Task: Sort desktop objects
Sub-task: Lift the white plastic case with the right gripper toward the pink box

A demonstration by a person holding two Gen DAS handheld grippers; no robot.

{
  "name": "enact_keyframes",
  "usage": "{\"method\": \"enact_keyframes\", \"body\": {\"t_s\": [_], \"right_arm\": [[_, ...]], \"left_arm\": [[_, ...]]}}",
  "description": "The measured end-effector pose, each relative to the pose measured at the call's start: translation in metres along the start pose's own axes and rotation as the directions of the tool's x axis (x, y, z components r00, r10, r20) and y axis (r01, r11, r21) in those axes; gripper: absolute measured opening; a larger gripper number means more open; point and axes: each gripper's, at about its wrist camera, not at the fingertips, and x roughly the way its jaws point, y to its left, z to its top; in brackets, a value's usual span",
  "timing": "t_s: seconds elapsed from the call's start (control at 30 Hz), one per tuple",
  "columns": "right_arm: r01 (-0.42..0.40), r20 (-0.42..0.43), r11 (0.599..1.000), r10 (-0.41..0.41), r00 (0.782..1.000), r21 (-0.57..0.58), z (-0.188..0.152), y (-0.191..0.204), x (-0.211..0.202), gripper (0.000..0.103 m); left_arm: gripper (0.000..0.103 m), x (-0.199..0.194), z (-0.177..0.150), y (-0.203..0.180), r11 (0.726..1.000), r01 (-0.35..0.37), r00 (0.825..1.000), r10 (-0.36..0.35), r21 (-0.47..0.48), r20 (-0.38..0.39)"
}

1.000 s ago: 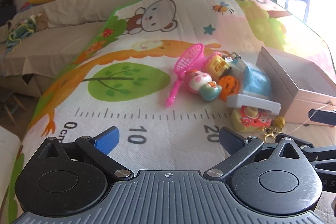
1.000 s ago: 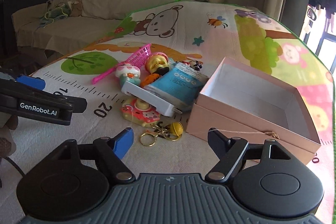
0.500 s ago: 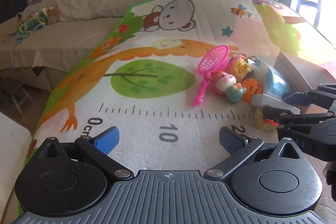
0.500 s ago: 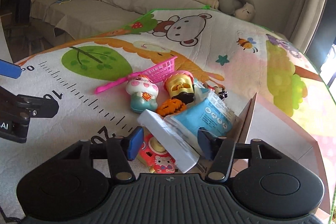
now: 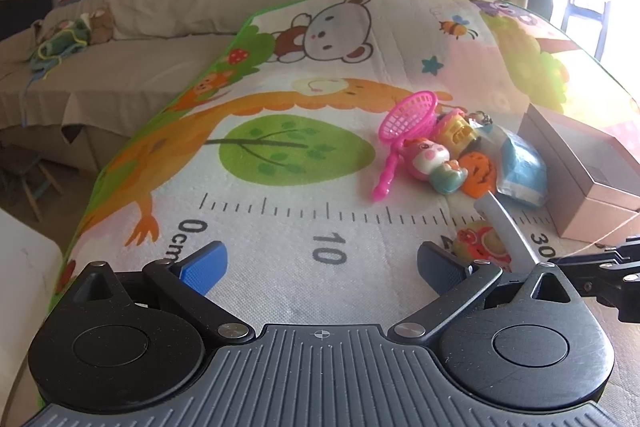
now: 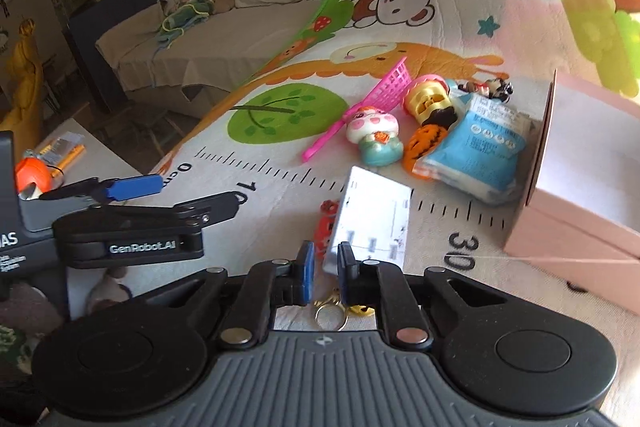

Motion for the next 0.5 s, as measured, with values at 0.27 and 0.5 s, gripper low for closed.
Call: {"method": "enact_keyframes", "body": {"t_s": [0.27, 0.5], "right_arm": [[0.019, 0.027, 0.983, -0.024, 0.999, 0.185, -0.02, -0.04, -0.019, 0.012], [0.123, 0.1, 0.985, -0.135, 0.986, 0.122, -0.026, -0.045, -0.033, 0.012]], "left_arm": [[0.103, -0.006, -0.01, -0.012, 0.997, 0.038, 0.999, -0.036, 0.073, -0.023], [0.103, -0.011, -0.014, -0.048, 0.951, 0.229, 0.973, -0.219, 0.21, -0.069]]}}
